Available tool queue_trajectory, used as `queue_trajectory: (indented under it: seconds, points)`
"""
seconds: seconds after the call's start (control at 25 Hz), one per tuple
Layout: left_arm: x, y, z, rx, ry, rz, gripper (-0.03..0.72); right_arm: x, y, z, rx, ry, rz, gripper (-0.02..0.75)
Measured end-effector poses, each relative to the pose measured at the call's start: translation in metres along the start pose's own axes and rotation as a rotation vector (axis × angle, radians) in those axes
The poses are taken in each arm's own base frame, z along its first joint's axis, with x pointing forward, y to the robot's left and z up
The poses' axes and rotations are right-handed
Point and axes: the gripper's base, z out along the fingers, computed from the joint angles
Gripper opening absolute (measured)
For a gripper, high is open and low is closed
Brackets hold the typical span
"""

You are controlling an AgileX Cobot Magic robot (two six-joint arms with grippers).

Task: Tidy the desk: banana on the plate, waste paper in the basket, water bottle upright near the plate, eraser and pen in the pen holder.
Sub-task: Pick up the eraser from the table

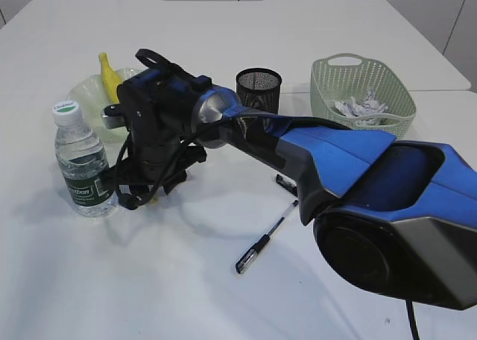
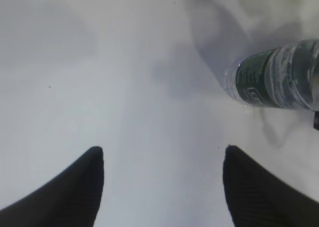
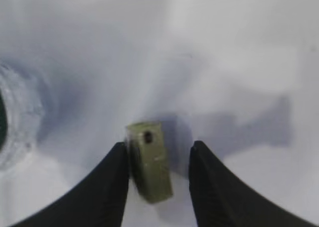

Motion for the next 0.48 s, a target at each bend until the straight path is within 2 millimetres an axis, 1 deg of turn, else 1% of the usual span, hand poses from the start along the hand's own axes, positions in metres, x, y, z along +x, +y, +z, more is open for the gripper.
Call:
queue_trajectory:
  seconds: [0.2,0.44,0.48]
  points:
    - [0.0000,0.0000,0.0000,0.000,0.000,0.000,0.528,0.0026,-0.0048,0.0012,0.053,0.026,0.003,0.305]
    - [0.0000,0.0000,0.0000,0.000,0.000,0.000,0.528,0.0023,-0.0048,0.0012,0.053,0.022,0.002,0.304]
    - [0.0000,0.0000,0.0000,0.000,0.000,0.000,0.528,0.0023,-0.0048,0.0012,0.053,0.022,0.002,0.293]
